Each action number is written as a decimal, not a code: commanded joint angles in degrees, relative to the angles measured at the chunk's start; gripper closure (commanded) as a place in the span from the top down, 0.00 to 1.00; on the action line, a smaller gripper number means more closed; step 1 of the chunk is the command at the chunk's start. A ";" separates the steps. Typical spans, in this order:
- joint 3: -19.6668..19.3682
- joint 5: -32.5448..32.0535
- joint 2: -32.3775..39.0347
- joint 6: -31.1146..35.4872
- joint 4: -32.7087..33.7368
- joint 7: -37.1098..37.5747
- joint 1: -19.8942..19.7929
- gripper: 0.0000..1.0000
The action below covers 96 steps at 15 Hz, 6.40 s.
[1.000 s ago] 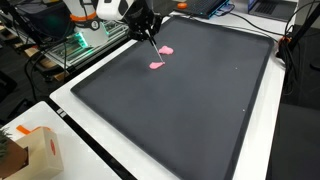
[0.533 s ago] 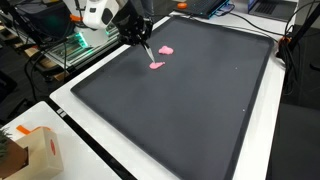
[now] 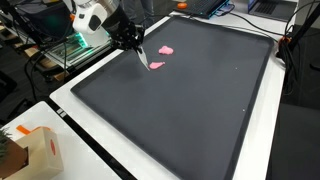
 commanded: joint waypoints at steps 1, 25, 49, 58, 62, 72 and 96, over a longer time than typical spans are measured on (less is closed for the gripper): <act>-0.37 -0.53 -1.58 2.03 -2.73 -0.54 -0.28 0.01; 7.27 -28.45 -10.67 -2.03 -5.57 13.93 2.76 0.01; 21.95 -31.45 -24.71 -21.90 7.54 19.71 12.00 0.04; 21.83 -31.43 -24.40 -21.90 7.49 19.70 11.98 0.01; 18.67 -31.15 -18.43 -17.34 9.15 17.06 10.45 0.01; 14.08 -30.35 -6.63 -7.40 9.13 13.93 9.58 0.01; 10.15 -29.41 6.49 10.86 2.29 8.53 8.72 0.01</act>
